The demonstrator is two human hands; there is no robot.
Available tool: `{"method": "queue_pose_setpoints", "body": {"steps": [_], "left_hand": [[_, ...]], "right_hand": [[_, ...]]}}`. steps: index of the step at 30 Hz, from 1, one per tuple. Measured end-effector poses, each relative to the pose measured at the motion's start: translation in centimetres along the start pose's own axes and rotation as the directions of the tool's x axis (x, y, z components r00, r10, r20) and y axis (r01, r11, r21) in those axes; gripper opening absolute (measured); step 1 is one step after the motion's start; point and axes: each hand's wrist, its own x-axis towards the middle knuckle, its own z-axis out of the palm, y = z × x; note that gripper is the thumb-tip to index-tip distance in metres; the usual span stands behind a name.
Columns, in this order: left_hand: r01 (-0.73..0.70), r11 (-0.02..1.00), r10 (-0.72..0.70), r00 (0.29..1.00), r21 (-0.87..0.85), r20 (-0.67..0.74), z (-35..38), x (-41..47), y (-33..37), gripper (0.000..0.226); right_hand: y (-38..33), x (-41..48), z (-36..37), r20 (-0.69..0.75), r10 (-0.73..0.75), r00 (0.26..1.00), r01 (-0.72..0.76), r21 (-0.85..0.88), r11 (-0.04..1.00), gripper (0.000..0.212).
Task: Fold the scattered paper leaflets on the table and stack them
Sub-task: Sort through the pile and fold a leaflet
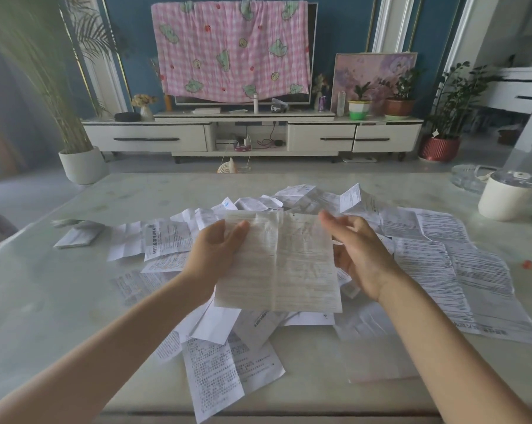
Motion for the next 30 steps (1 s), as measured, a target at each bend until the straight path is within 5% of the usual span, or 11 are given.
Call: {"method": "queue_pose_setpoints", "body": {"steps": [4, 9, 12, 20, 30], "left_hand": [[-0.042, 0.999, 0.042, 0.999, 0.000, -0.011, 0.2, -0.1, 0.1, 0.024], [-0.094, 0.996, 0.093, 0.995, 0.011, 0.030, 0.6, -0.5, 0.1, 0.021], [-0.073, 0.997, 0.073, 0.997, -0.032, 0.025, 1.0, -0.6, -0.1, 0.008], [-0.102, 0.984, 0.088, 0.992, -0.150, -0.094, 1.7, -1.3, 0.1, 0.032], [-0.199, 0.966, 0.181, 0.976, -0.162, -0.121, 1.8, -1.5, 0.5, 0.019]], "right_hand": [[0.3, -0.4, 0.1, -0.036, -0.048, 0.998, 0.046, -0.041, 0.998, 0.028], [0.4, -0.3, 0.0, 0.044, -0.048, 0.998, 0.045, 0.050, 0.998, 0.028], [0.7, -0.1, 0.4, -0.042, -0.089, 0.995, 0.093, 0.097, 0.991, 0.021], [1.0, -0.2, 0.7, -0.144, -0.158, 0.977, 0.173, 0.103, 0.979, 0.009], [0.9, -0.3, 0.5, -0.138, -0.125, 0.983, 0.144, 0.137, 0.980, 0.021]]}}
